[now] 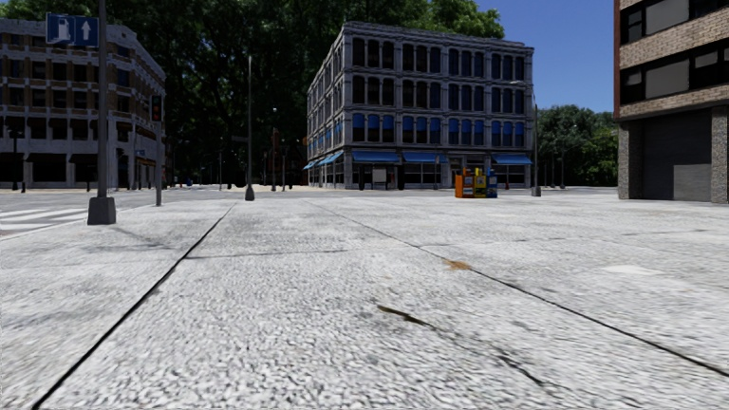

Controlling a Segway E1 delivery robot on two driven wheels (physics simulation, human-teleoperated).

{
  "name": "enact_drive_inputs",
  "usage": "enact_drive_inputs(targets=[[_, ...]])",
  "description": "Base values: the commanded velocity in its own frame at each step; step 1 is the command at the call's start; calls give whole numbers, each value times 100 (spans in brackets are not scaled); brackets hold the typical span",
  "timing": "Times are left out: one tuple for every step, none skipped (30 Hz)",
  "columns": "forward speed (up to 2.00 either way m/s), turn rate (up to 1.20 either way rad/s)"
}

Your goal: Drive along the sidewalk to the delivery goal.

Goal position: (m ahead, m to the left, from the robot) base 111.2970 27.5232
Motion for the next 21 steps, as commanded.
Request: enact_drive_inputs(targets=[[200,0],[200,0],[200,0],[200,0],[200,0],[200,0],[200,0],[200,0],[200,0],[200,0],[200,0],[200,0],[200,-5],[200,-7],[200,-7],[200,-8],[200,-8],[200,-10],[200,-10],[200,-20],[200,-26]])
